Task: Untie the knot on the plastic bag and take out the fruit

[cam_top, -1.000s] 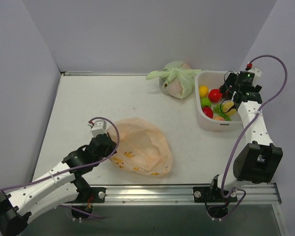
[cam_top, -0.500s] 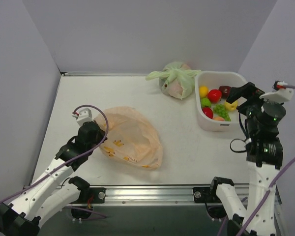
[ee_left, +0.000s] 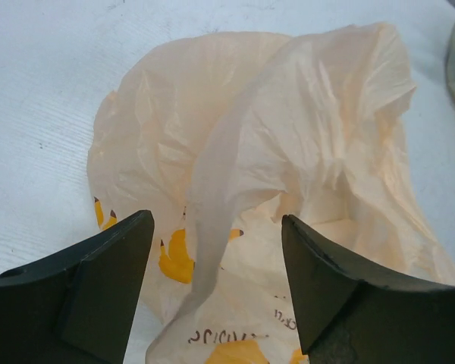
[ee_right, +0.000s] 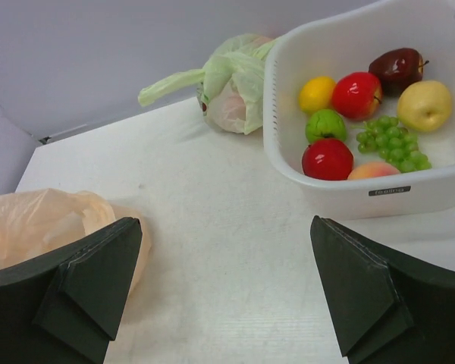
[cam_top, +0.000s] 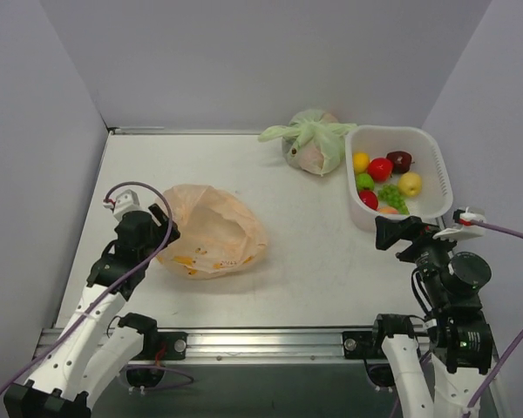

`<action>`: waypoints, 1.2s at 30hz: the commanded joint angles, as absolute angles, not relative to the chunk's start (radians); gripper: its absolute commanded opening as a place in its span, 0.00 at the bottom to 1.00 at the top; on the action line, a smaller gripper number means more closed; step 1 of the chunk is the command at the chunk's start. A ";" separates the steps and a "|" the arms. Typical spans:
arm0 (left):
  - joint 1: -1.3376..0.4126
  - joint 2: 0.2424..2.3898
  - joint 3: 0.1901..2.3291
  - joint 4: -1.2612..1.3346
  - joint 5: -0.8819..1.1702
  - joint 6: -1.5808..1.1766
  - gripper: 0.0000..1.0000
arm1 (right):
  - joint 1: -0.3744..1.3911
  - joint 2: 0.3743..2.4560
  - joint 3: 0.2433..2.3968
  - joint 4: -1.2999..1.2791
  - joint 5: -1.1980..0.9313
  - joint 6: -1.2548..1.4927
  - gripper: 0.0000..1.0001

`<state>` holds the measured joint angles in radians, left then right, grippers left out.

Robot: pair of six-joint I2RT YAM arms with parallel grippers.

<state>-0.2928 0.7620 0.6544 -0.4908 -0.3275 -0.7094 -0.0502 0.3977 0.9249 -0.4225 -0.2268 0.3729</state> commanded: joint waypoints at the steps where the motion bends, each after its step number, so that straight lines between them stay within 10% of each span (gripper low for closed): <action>1: -0.287 0.663 0.713 -0.554 -0.334 -0.666 0.80 | -0.006 0.322 0.928 -0.478 -0.181 0.298 1.00; 7: -0.287 0.464 0.774 -0.725 -0.345 -0.615 0.97 | 0.064 0.189 0.908 -0.551 -0.029 0.261 1.00; 23: -0.290 -0.078 0.787 -0.756 -0.506 -0.396 0.97 | 0.130 -0.165 0.730 -0.549 0.147 0.110 1.00; 36: -0.276 -0.118 0.664 -0.713 -0.480 -0.364 0.97 | 0.133 -0.210 0.630 -0.529 0.141 0.072 1.00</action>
<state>-0.2901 0.0067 0.6594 -0.7589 -0.4793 -0.3809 0.1261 0.0063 0.6315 -0.5850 0.1349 0.0963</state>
